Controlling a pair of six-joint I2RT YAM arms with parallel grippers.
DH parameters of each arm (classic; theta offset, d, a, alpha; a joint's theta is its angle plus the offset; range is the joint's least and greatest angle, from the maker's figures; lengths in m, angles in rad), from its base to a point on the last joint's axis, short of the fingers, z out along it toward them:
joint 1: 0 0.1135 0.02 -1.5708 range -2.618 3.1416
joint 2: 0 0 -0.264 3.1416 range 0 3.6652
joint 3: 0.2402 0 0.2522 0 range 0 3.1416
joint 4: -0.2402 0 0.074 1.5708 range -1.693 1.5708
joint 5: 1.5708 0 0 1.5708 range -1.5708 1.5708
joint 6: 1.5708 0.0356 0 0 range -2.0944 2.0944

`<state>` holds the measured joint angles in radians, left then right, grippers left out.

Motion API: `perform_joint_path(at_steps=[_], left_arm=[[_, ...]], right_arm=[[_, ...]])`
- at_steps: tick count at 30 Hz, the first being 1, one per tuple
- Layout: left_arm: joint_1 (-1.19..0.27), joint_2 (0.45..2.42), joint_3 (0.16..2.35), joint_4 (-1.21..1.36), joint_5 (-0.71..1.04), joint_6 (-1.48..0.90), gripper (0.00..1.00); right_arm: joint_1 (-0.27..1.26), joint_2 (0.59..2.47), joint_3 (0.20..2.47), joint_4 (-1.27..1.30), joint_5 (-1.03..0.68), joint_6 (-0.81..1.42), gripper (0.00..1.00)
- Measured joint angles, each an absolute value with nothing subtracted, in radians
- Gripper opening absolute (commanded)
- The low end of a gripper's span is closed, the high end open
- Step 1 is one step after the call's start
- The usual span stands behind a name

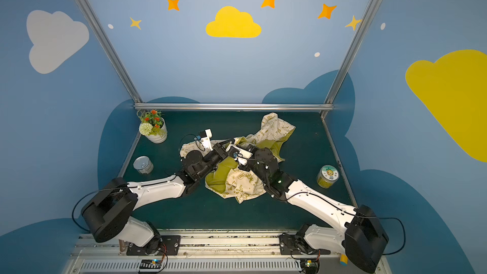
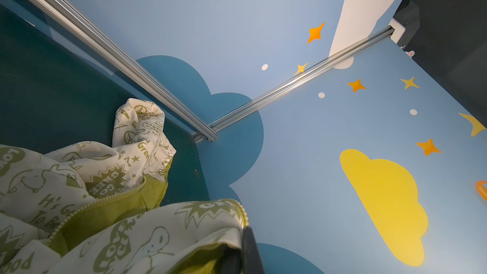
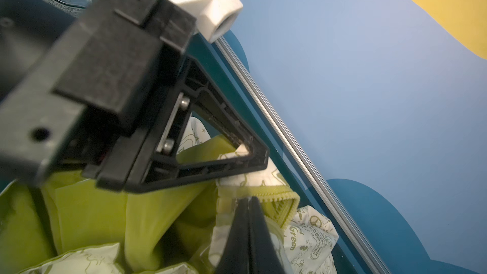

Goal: Zip up the jacket

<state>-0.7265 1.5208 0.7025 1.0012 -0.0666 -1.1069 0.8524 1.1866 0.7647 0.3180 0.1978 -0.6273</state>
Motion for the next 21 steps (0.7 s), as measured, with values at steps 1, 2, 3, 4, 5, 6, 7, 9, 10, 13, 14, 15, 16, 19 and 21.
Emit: perform_joint_path(at_steps=[1,2,3,4,5,6,7,9,10,13,14,15,16,19,21], left_arm=[[-0.727,1.517,0.702,0.996,-0.067,-1.106,0.03],[-0.727,1.511,0.702,0.987,-0.067,-1.104,0.03],[-0.727,1.502,0.702,0.974,-0.066,-1.103,0.03],[-0.727,1.492,0.702,0.962,-0.067,-1.1,0.03],[-0.727,1.48,0.702,0.947,-0.066,-1.095,0.03],[-0.728,1.467,0.702,0.932,-0.066,-1.09,0.03],[-0.728,1.456,0.702,0.917,-0.066,-1.084,0.03],[-0.728,1.431,0.702,0.884,-0.064,-1.073,0.03],[-0.728,1.421,0.702,0.867,-0.064,-1.069,0.03],[-0.728,1.391,0.696,0.833,-0.065,-1.061,0.03],[-0.728,1.381,0.691,0.821,-0.065,-1.058,0.03],[-0.728,1.373,0.689,0.808,-0.067,-1.057,0.03],[-0.728,1.364,0.687,0.794,-0.067,-1.054,0.03],[-0.727,1.333,0.686,0.755,-0.067,-1.044,0.03],[-0.727,1.314,0.683,0.738,-0.067,-1.039,0.03]], right_arm=[[0.852,1.187,0.765,0.318,0.202,-0.624,0.0],[0.852,1.187,0.765,0.319,0.207,-0.62,0.0],[0.852,1.187,0.765,0.322,0.213,-0.612,0.0],[0.851,1.187,0.765,0.326,0.219,-0.606,0.0],[0.85,1.187,0.765,0.331,0.224,-0.6,0.0],[0.851,1.187,0.765,0.336,0.224,-0.592,0.0],[0.852,1.187,0.765,0.339,0.224,-0.586,0.0],[0.854,1.187,0.768,0.342,0.222,-0.572,0.0],[0.855,1.187,0.769,0.342,0.221,-0.565,0.0],[0.858,1.187,0.775,0.342,0.212,-0.547,0.0],[0.859,1.187,0.781,0.336,0.208,-0.539,0.0],[0.86,1.187,0.787,0.331,0.205,-0.531,0.0],[0.86,1.187,0.791,0.328,0.202,-0.525,0.0],[0.865,1.188,0.804,0.315,0.197,-0.504,0.0],[0.87,1.188,0.808,0.31,0.197,-0.493,0.0]])
